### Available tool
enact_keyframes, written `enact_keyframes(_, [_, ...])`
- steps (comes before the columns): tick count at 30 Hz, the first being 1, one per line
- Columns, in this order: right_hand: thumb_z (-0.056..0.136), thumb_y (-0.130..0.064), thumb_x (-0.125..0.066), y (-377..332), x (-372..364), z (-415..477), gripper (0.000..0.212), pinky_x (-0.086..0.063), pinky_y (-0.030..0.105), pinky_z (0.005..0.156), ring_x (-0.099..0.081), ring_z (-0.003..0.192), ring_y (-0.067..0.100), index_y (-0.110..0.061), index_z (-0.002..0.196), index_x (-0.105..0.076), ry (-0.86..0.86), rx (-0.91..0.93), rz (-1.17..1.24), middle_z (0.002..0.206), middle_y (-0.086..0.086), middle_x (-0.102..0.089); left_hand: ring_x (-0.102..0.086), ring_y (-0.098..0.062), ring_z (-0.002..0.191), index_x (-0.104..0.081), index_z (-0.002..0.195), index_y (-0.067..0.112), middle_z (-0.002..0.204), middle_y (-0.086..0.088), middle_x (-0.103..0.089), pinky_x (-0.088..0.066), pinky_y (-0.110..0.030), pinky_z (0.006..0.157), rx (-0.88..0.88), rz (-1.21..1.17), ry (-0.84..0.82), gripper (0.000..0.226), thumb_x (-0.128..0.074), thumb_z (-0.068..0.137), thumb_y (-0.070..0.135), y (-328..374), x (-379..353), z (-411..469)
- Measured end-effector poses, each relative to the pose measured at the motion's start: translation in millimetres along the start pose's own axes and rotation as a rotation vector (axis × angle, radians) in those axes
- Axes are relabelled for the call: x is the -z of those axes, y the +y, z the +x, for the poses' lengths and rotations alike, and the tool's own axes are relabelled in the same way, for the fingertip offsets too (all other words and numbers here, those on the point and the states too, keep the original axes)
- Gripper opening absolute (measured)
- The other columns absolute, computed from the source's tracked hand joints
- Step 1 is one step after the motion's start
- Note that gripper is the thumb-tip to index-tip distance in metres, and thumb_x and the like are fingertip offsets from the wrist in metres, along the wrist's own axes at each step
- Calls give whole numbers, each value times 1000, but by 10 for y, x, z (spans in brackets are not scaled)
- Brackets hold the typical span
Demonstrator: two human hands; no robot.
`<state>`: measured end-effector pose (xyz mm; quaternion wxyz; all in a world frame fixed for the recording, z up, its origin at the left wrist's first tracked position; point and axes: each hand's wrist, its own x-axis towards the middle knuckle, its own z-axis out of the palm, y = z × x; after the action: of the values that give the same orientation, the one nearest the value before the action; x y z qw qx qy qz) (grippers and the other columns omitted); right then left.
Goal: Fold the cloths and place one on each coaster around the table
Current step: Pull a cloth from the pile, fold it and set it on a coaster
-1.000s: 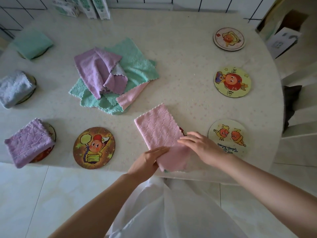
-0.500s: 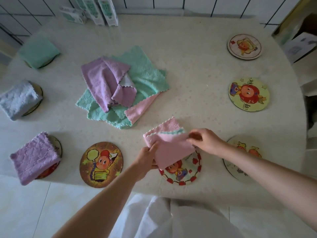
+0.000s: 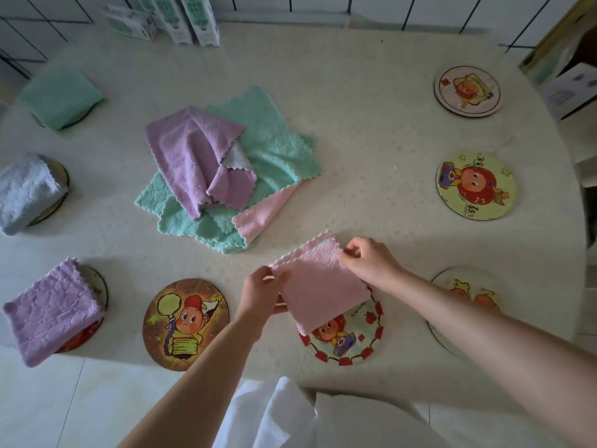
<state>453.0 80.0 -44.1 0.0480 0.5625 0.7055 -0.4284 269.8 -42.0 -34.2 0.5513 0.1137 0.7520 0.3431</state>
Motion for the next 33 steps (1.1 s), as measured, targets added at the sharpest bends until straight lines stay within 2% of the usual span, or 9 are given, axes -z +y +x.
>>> enact_keyframes(6, [94, -32, -49, -58, -57, 49, 19, -38, 28, 52, -49, 56, 14, -13, 92, -53, 46, -3, 27, 70, 0, -57, -72, -22, 69, -64, 93, 10, 87, -6, -72, -61, -37, 64, -117, 148, 106, 12, -64, 89, 22, 46, 77, 173])
enact_keyframes(12, [94, -38, -47, -115, -116, 144, 24, -35, 28, 49, -51, 59, 16, -15, 87, -47, 94, -47, -88, 70, -2, -55, -68, -17, 58, -65, 81, 18, 65, 2, -70, -59, -38, 61, -196, 397, 235, 13, -65, 86, 30, 50, 80, 288])
enact_keyframes(17, [93, -46, -46, -127, -139, 98, 32, -34, 26, 47, -52, 57, 16, -16, 87, -47, 186, -91, -217, 68, -2, -55, -58, -16, 76, -57, 95, 19, 95, 6, -60, -48, -29, 58, -354, 694, 349, 22, -59, 89, 40, 12, 65, 256])
enact_keyframes(19, [94, -49, -44, -96, -165, 15, 34, -34, 26, 45, -52, 55, 16, -15, 91, -47, 238, -51, -248, 68, -3, -55, -55, -17, 81, -57, 104, 19, 106, 4, -55, -43, -28, 59, -400, 750, 336, 25, -54, 92, 41, 2, 40, 228])
enact_keyframes(21, [92, -51, -45, -35, -221, -85, 37, -42, 28, 47, -54, 60, 14, -15, 99, -46, 243, -7, -239, 78, -4, -56, -55, -18, 88, -56, 112, 20, 113, 3, -51, -42, -28, 62, -411, 797, 307, 31, -53, 91, 44, -21, 30, 211])
enact_keyframes(23, [86, -53, -53, 59, -276, -195, 44, -51, 32, 57, -56, 72, 15, -15, 107, -44, 222, -10, -191, 93, -3, -54, -55, -19, 96, -54, 116, 21, 115, 4, -49, -44, -29, 66, -423, 840, 268, 39, -59, 87, 46, -50, 32, 205])
enact_keyframes(26, [79, -59, -60, 215, -296, -345, 55, -52, 35, 66, -55, 84, 19, -15, 108, -44, 230, -46, -157, 100, -2, -50, -53, -19, 102, -53, 117, 19, 115, 2, -50, -43, -29, 71, -397, 829, 243, 42, -64, 85, 43, -37, 34, 232])
enact_keyframes(30, [79, -56, -62, 329, -290, -427, 44, -51, 37, 69, -54, 83, 19, -17, 96, -50, 222, -130, -112, 96, -1, -52, -52, -22, 101, -56, 112, 15, 108, -1, -52, -48, -35, 77, -338, 820, 225, 40, -68, 82, 38, 40, 17, 274])
enact_keyframes(33, [80, -51, -64, 317, -295, -449, 34, -50, 37, 68, -54, 78, 18, -19, 86, -53, 237, -142, -69, 93, 0, -52, -52, -25, 97, -59, 96, 14, 98, -3, -53, -49, -38, 80, -299, 769, 197, 23, -69, 81, 28, 81, -3, 265])
